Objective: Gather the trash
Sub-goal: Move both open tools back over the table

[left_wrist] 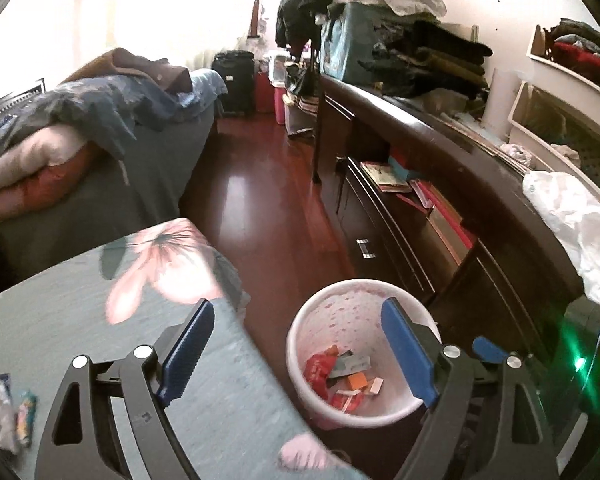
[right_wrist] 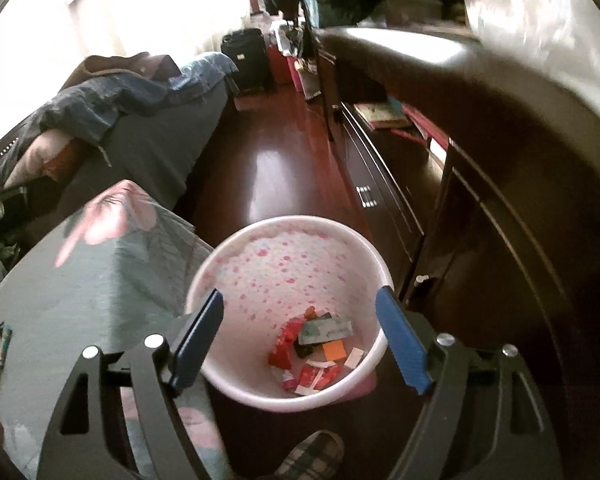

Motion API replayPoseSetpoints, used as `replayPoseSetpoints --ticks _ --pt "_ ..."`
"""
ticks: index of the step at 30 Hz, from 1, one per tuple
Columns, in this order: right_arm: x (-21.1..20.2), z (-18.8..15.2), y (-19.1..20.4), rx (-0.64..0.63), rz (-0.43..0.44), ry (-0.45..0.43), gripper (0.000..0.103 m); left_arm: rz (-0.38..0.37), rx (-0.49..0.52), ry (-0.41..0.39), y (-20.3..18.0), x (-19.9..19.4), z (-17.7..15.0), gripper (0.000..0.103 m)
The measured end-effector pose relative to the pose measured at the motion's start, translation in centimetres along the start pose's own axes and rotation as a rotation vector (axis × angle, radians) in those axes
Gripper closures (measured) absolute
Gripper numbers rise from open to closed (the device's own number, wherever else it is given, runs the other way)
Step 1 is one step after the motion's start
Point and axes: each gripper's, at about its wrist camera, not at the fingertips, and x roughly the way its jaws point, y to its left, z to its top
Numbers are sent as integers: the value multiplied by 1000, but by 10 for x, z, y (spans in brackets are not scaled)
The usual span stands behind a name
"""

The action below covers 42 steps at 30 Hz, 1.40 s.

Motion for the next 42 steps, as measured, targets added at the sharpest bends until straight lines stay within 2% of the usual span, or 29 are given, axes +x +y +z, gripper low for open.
replayPoseSetpoints --ticks 6,15,34,42 --pt "-37 -1 30 -33 44 -26 19 63 -8 -59 25 -50 -15 15" --pt "-68 -13 94 -134 115 -28 17 165 -98 -101 85 -110 -45 11" --pt "-86 -57 240 -347 239 31 16 355 -317 -123 228 -196 -122 8" --pt "-86 -72 285 -418 256 40 16 415 -396 -120 278 -213 -149 8"
